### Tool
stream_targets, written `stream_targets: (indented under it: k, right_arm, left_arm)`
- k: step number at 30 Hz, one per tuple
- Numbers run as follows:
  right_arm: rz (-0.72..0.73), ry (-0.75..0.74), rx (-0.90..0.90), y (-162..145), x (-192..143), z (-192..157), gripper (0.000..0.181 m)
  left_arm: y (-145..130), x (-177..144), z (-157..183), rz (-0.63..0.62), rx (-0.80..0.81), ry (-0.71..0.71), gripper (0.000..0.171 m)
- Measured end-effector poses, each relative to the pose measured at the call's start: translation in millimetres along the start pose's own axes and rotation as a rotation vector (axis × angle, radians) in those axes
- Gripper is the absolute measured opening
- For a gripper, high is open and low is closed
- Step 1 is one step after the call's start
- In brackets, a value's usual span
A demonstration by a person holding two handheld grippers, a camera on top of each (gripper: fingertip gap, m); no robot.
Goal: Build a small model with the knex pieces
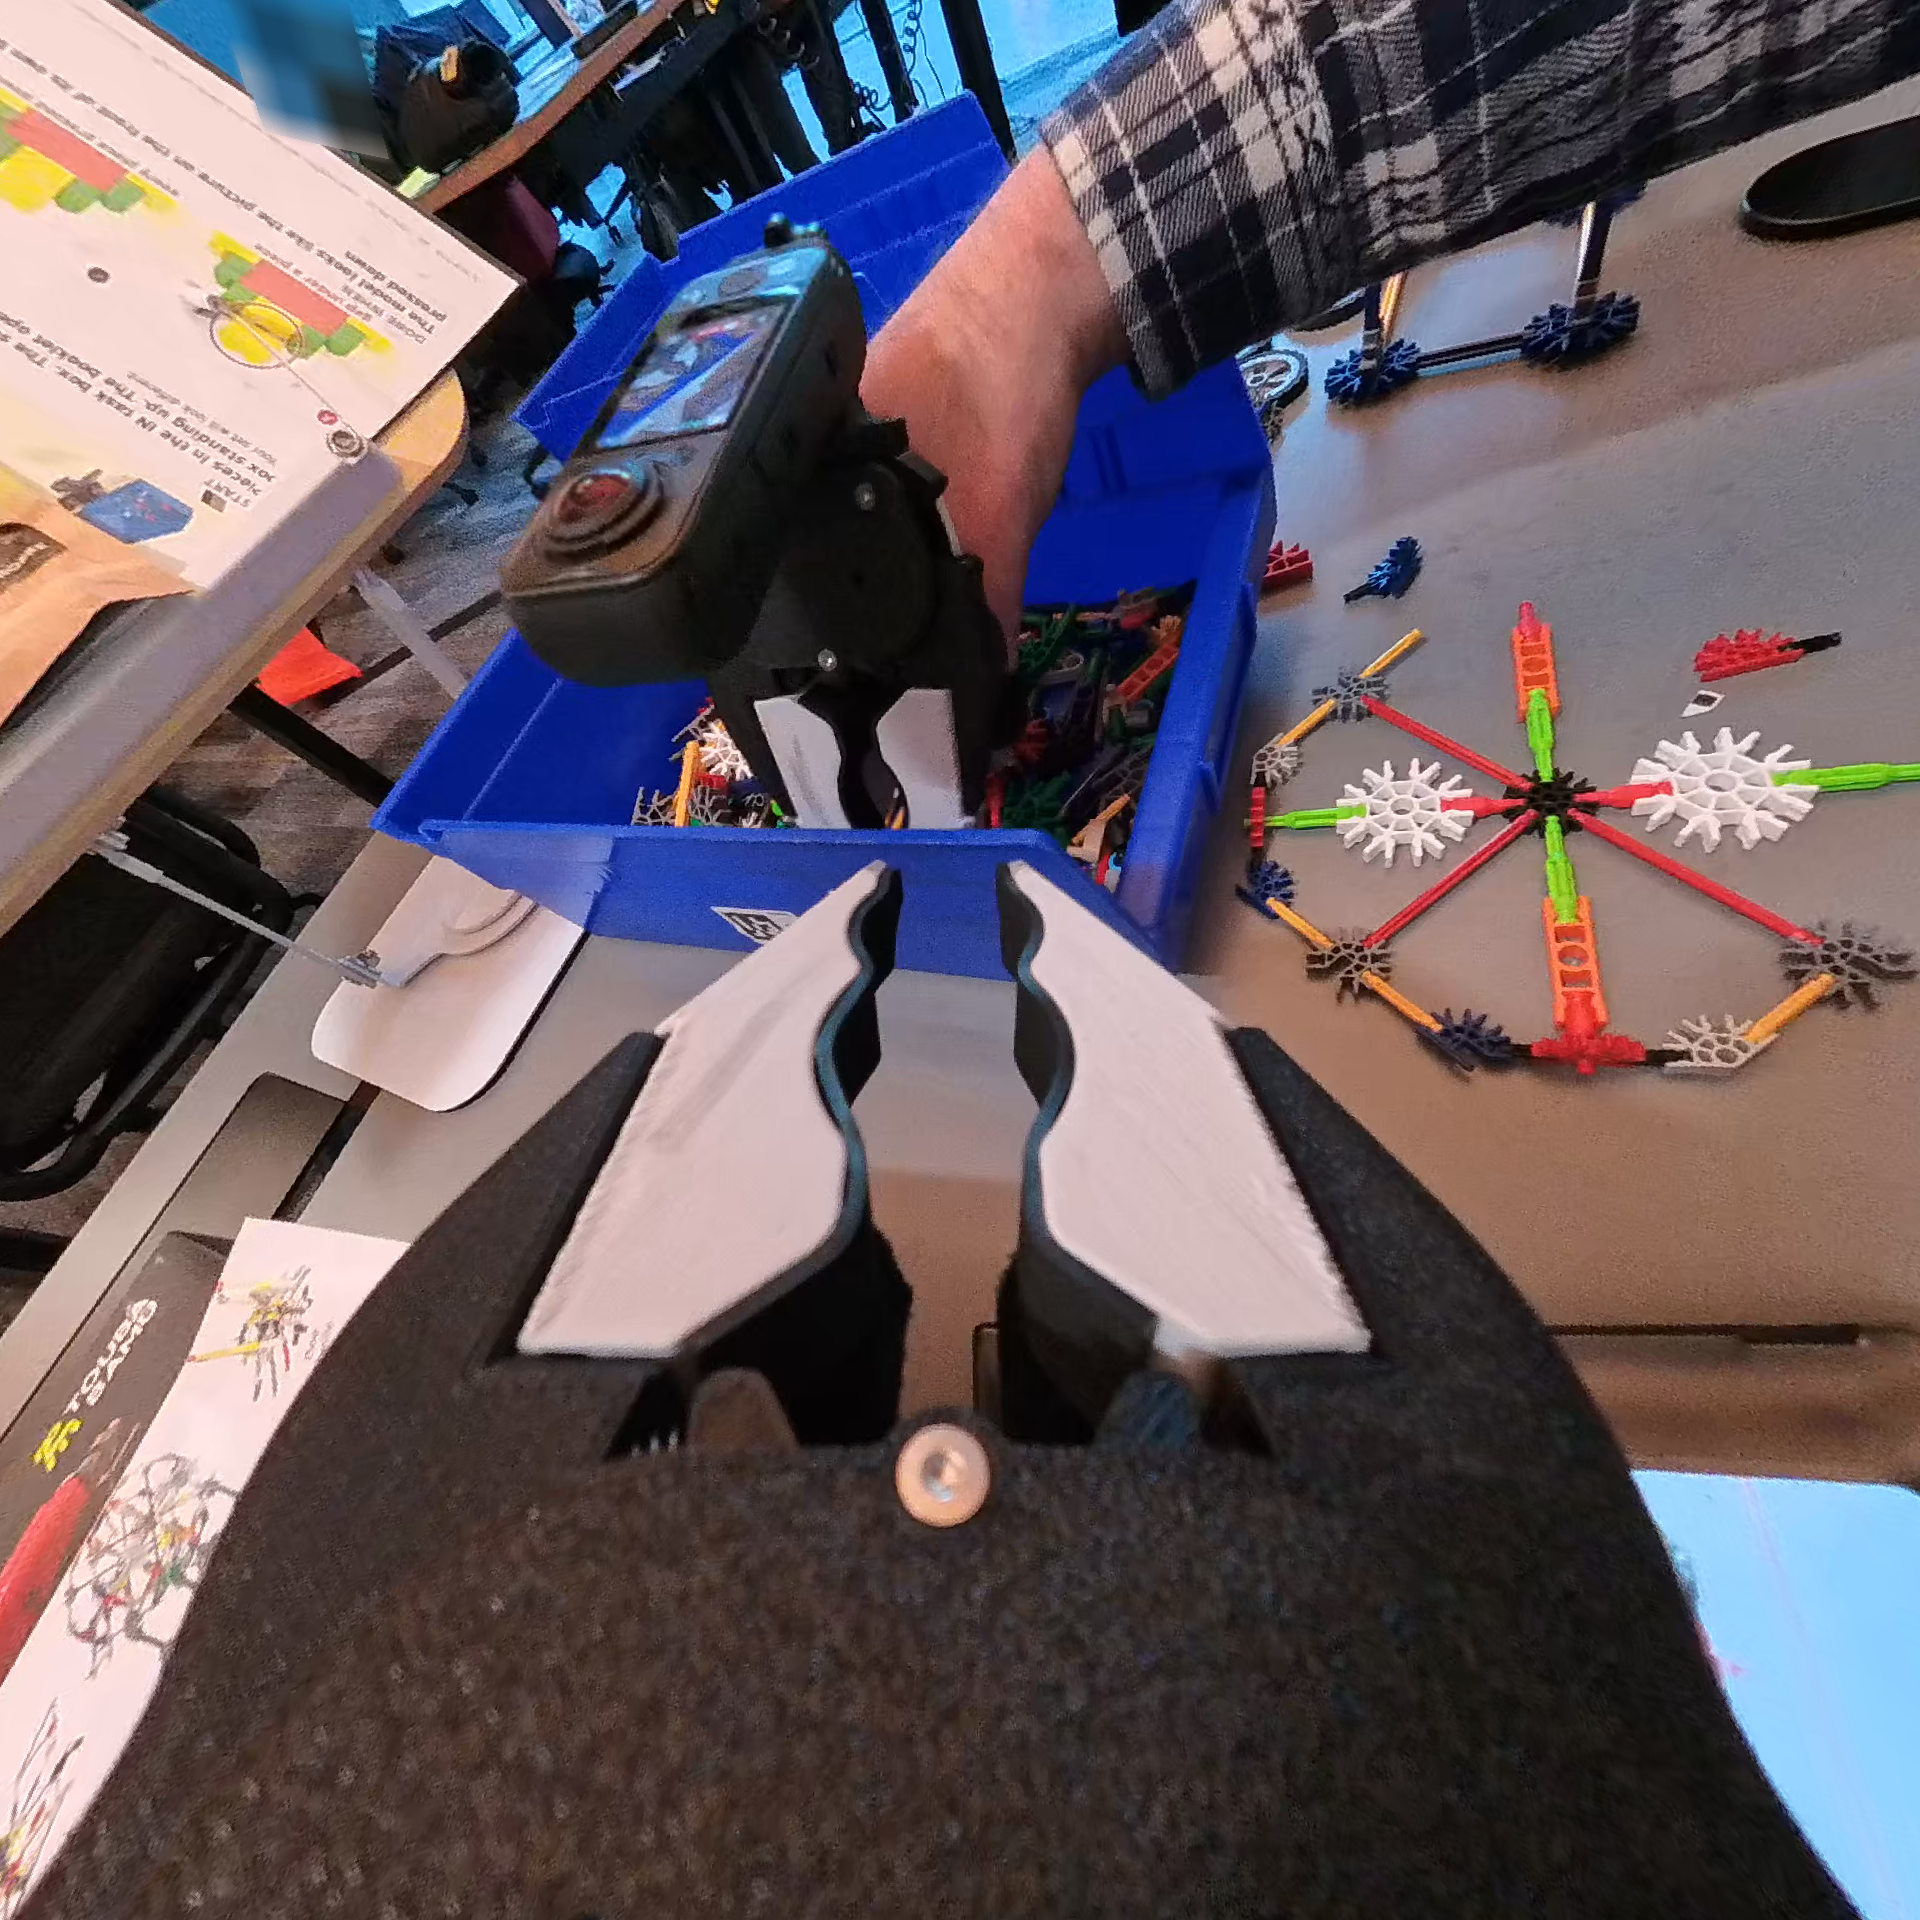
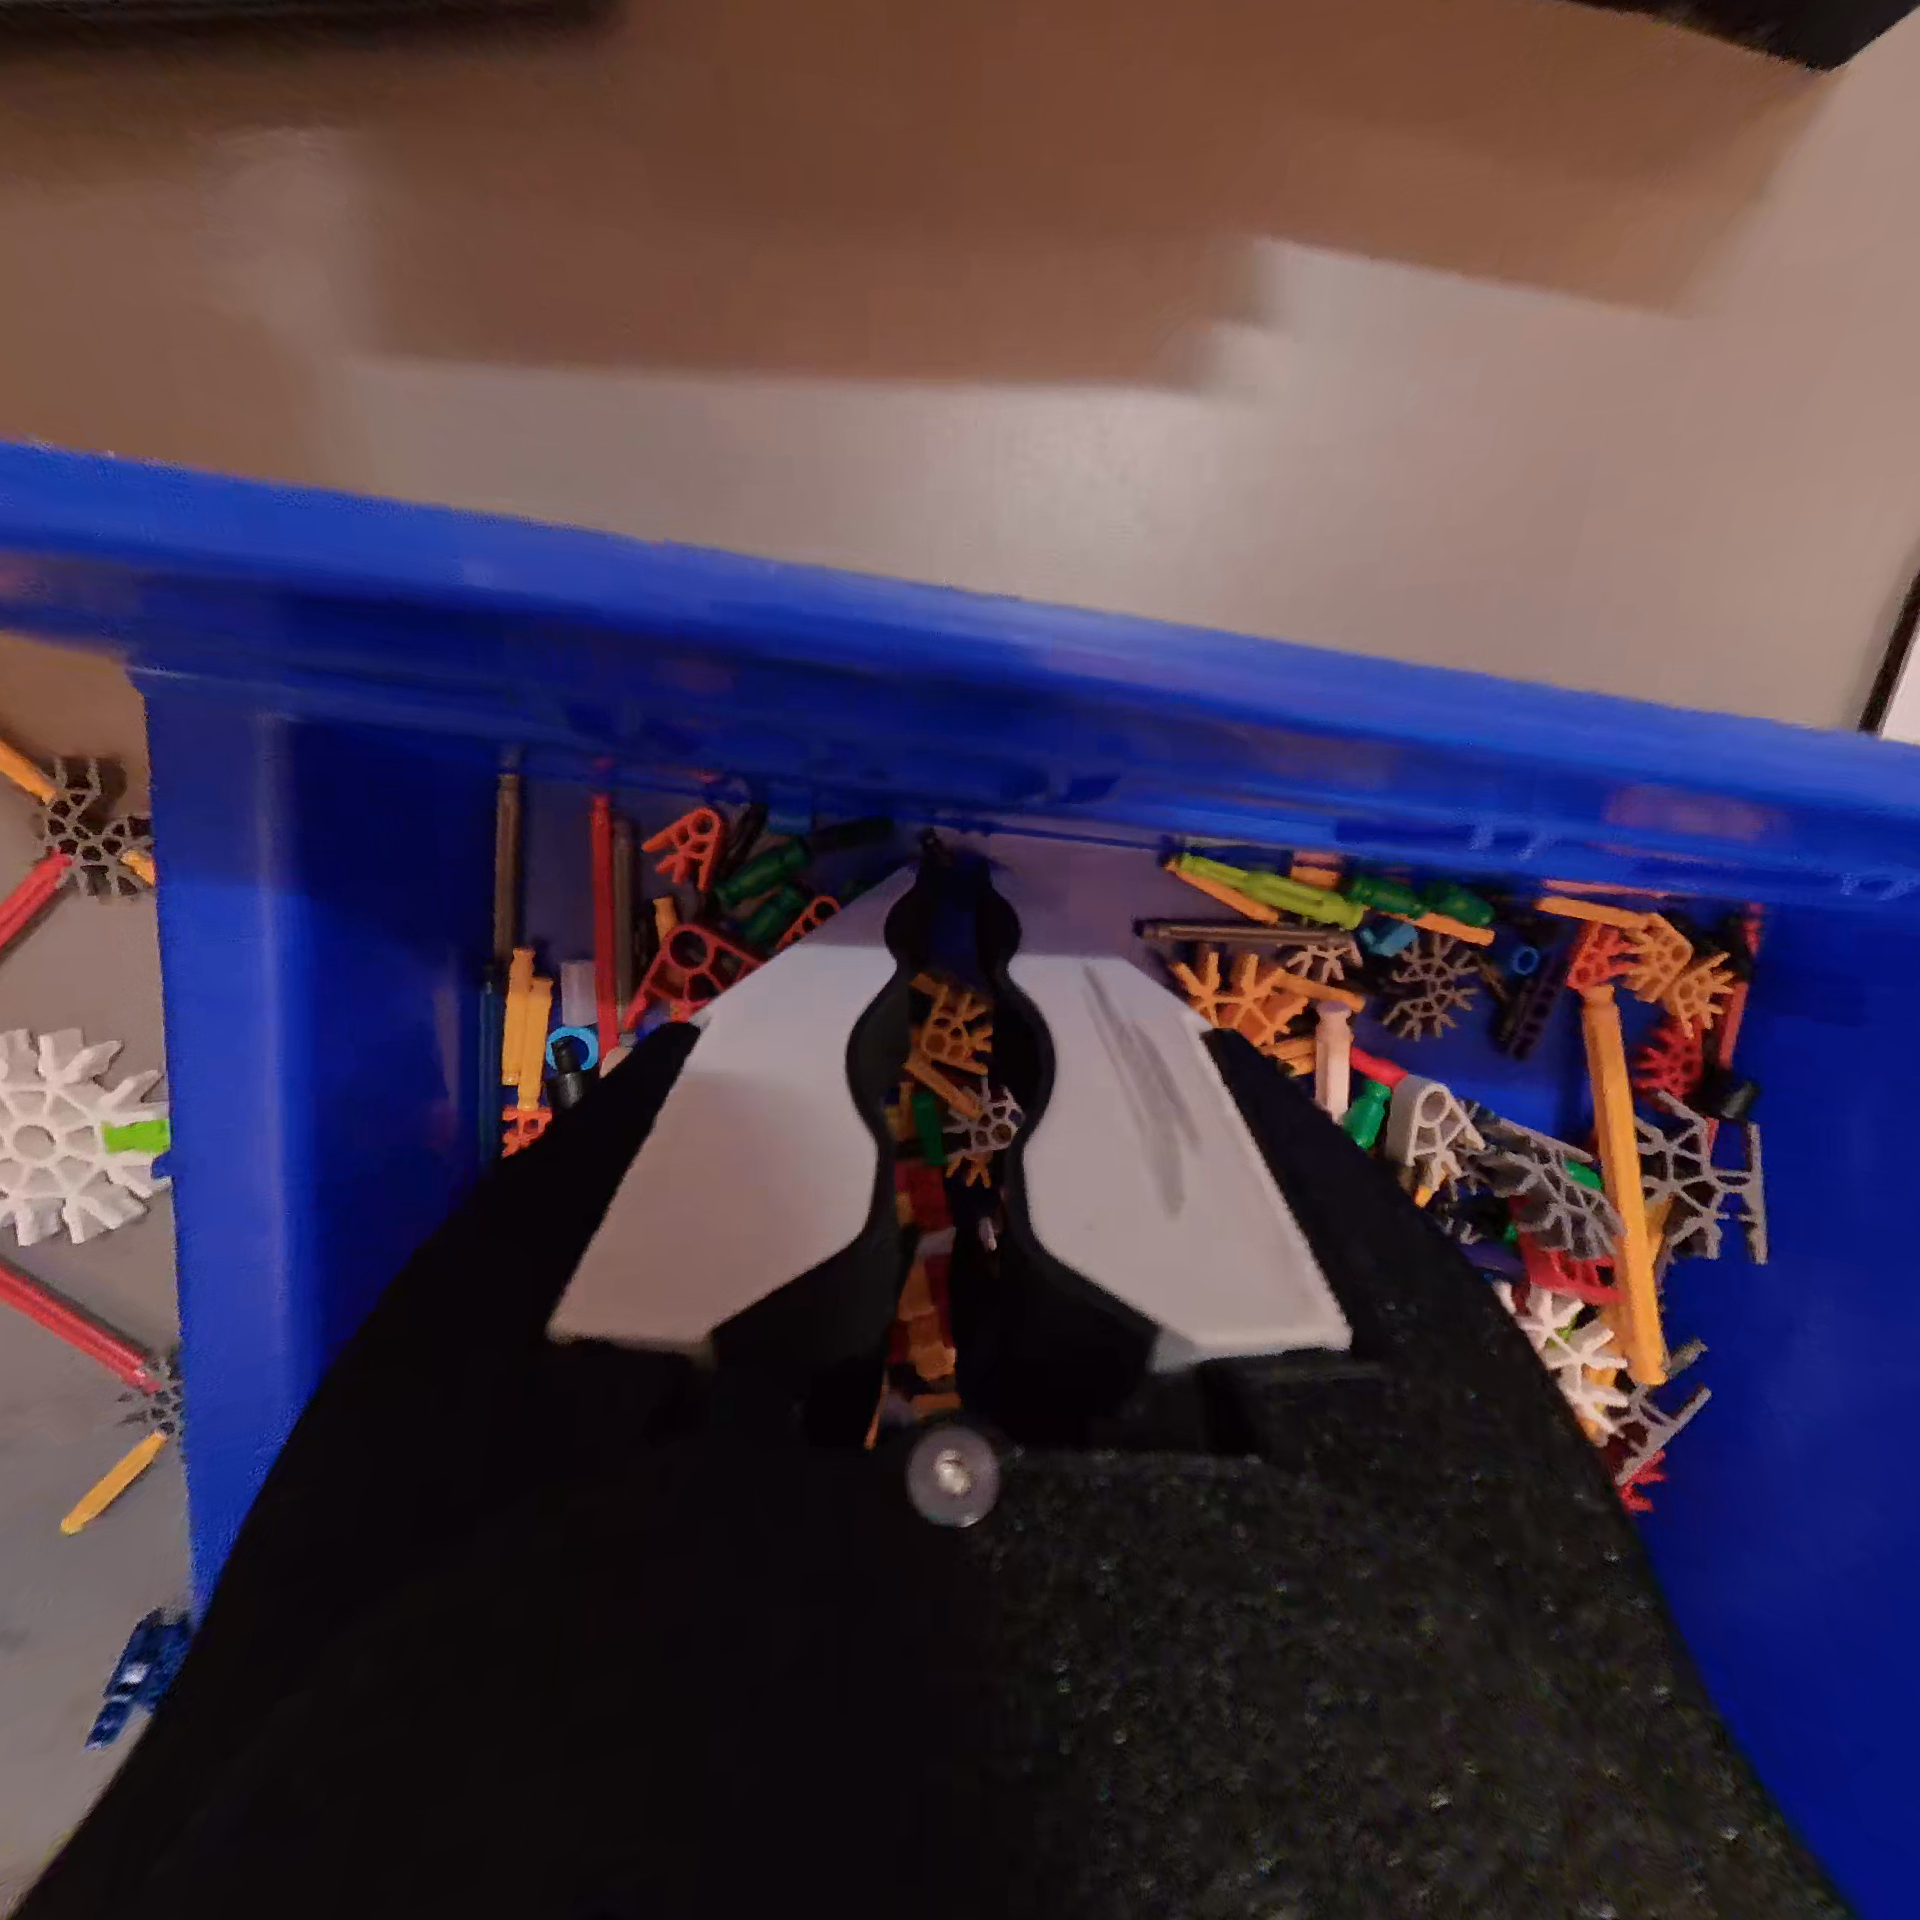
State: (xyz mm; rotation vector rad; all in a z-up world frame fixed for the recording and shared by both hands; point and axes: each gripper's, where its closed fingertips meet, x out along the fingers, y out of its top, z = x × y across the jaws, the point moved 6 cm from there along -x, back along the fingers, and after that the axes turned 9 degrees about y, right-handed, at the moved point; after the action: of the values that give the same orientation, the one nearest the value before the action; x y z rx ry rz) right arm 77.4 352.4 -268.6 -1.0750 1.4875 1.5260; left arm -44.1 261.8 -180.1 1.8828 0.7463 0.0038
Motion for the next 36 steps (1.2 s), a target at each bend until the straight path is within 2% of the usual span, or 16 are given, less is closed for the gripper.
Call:
stream_targets:
  k: [1, 12, 22, 30, 36]
  right_arm:
    - [0.001, -0.001, -0.008, 0.5, 0.0, 0.0, 0.006]
    - [-0.015, -0.043, 0.031, -0.7, -5.6, 0.8, 0.0]
    - [0.02, -0.162, 0.104, -8.8, -64.8, -21.7, 0.001]
    - [0.068, -0.247, 0.171, -26.3, -115.5, -86.0, 0.0]
    - [0.091, -0.237, 0.232, -47.0, -122.0, -162.8, 0.001]
  left_arm:
    - [-0.3, 0.2, -0.1, -0.001, 0.0, 0.0, 0.018]
    - [-0.3, -0.8, -1.8, 0.002, -0.002, 0.006, 0.018]
    - [5.3, -2.9, 0.8, 0.021, 0.008, 0.005, 0.018]
    - [18.3, -3.1, 15.8, 0.064, 0.036, -0.042, 0.018]
    - [44.1, -0.1, 52.9, 0.082, 0.141, -0.151, 0.017]
